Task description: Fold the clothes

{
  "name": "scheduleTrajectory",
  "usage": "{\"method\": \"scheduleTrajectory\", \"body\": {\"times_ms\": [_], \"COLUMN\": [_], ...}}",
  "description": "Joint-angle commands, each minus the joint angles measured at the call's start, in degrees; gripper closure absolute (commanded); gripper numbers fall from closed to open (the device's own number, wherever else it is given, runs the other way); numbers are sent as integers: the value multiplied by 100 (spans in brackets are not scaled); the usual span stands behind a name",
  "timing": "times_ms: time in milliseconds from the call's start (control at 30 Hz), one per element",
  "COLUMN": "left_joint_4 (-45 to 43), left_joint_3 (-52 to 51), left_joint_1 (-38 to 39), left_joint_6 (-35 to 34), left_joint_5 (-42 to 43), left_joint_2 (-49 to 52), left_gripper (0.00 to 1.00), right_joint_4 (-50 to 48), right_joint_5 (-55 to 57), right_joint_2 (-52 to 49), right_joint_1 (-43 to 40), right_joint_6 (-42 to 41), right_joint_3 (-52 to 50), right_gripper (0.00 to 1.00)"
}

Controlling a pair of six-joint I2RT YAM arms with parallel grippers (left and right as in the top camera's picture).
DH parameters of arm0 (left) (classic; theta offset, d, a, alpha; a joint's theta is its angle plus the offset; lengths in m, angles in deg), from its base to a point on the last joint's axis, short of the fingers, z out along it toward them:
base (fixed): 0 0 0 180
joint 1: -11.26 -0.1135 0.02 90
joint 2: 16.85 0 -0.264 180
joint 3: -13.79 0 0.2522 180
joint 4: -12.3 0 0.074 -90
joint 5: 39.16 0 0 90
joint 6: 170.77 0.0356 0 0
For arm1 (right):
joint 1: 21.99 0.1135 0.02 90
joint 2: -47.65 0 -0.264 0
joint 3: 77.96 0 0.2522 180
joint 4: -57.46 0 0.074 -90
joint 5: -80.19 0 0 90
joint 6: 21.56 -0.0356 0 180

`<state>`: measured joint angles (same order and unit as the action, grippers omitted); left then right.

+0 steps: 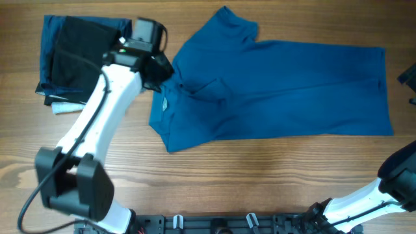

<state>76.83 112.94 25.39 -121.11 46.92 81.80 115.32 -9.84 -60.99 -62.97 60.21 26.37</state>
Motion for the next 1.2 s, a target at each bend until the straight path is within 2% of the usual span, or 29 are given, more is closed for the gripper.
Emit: {"method": "scheduleTrajectory", "body": {"times_ms": [0, 100, 167, 300, 333, 433, 500, 533, 633, 733, 800, 833, 867, 1000, 1100, 1167], "left_joint_4": [-332, -490, -365, -164, -168, -168, -168, -168, -168, -168, -168, -168, -168, -168, -168, -168], "left_joint_3": [7, 9, 9, 9, 9, 9, 9, 9, 9, 9, 9, 9, 9, 9, 9, 9], "left_joint_1": [-415, -848, -1279, -1639, -1679, -1703, -1703, -1703, -1703, -1703, -1703, -1703, -1703, -1703, -1703, -1703], "left_joint_6": [44, 90, 87, 87, 87, 87, 87, 87, 87, 87, 87, 87, 87, 87, 87, 87], "left_joint_5": [-221, -216, -214, -214, -214, -214, -214, -214, -216, -216, -214, -214, -214, -214, -214, -214], "left_joint_2": [-42, -44, -42, -42, -42, -42, -42, -42, -42, -42, -42, -42, -42, -42, -42, -42], "left_gripper": [0, 0, 0, 0, 0, 0, 0, 0, 0, 0, 0, 0, 0, 0, 0, 0], "right_joint_4": [-11, -369, -693, -1316, -1316, -1178, -1305, -1290, -1088, -1071, -1130, -1073, -1001, -723, -601, -708], "right_joint_5": [-92, -136, -136, -345, -715, -3152, -4752, -4769, -4741, -4181, -3252, -2168, -1663, -699, -699, -601], "right_joint_2": [59, 52, 52, 52, 55, 48, 11, 11, 9, -9, -72, -179, -273, -678, -1060, -1287], "right_joint_1": [20, 20, 20, 20, 20, 35, 424, 651, 1818, 3272, 4256, 5031, 5386, 6245, 6498, 6516], "right_joint_6": [74, 55, 57, 50, 55, 162, 1045, 1226, 2118, 2835, 3191, 3449, 3654, 4286, 4881, 4848], "right_joint_3": [44, 44, 44, 44, 44, 37, -13, -13, -13, -13, -13, -13, -13, -13, -15, -15], "right_gripper": [1, 1, 0, 1, 1, 0, 1, 0, 0, 0, 0, 0, 0, 0, 1, 4]}}
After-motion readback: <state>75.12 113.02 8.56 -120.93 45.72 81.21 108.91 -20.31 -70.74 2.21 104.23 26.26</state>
